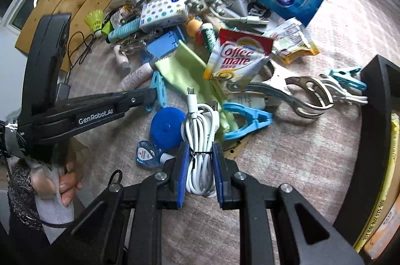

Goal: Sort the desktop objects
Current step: 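Grasp the white coiled cable with the right gripper while the left gripper grasps a blue clothespin, then carry the white cable with the right gripper to the tray while the left gripper drops the blue clothespin there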

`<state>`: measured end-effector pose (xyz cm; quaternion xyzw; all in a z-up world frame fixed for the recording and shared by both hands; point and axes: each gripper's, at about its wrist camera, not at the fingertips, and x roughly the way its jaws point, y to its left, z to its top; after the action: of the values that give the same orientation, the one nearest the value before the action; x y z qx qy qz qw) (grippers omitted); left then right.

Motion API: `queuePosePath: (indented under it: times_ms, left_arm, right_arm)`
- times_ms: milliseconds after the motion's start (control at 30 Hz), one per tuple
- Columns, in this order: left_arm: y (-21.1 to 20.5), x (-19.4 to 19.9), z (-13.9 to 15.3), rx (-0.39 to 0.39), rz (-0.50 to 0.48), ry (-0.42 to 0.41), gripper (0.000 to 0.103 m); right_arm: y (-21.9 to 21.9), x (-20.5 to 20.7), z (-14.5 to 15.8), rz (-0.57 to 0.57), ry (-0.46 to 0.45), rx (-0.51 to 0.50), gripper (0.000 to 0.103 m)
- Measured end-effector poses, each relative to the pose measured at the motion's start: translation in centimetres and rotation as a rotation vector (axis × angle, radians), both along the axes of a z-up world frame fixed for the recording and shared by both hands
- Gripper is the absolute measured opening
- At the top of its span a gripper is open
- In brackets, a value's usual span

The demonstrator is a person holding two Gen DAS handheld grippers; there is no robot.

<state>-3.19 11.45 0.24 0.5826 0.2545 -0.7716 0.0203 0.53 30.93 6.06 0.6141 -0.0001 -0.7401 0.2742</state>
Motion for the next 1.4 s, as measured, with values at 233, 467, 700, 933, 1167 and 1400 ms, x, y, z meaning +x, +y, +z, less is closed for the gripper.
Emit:
queuePosePath:
  times_ms: [233, 467, 700, 933, 1167, 1400]
  left_arm:
    - [1.5, 0.6, 2.8, 0.002, -0.008, 0.058, 0.005]
    - [7.4, -1.3, 5.3, 0.041, -0.109, 0.116, 0.005]
    - [16.8, -4.1, 7.6, 0.110, -0.282, 0.158, 0.005]
    - [26.2, -5.8, 8.8, 0.160, -0.439, 0.172, 0.005]
    - [30.7, -6.0, 9.7, 0.136, -0.522, 0.187, 0.005]
    - [29.5, -5.9, 9.7, 0.093, -0.481, 0.181, 0.058]
  right_arm:
    - [2.9, 0.0, 1.9, -0.026, 0.033, -0.007, 0.018]
    - [7.4, -0.9, 3.6, -0.125, 0.073, -0.004, 0.018]
    - [14.2, -1.5, 4.6, -0.264, 0.105, 0.025, 0.019]
    - [20.2, -1.3, 4.4, -0.356, 0.108, 0.067, 0.019]
    - [23.8, -1.2, 4.3, -0.411, 0.115, 0.083, 0.019]
    - [24.2, -1.3, 5.4, -0.418, 0.147, 0.072, 0.042]
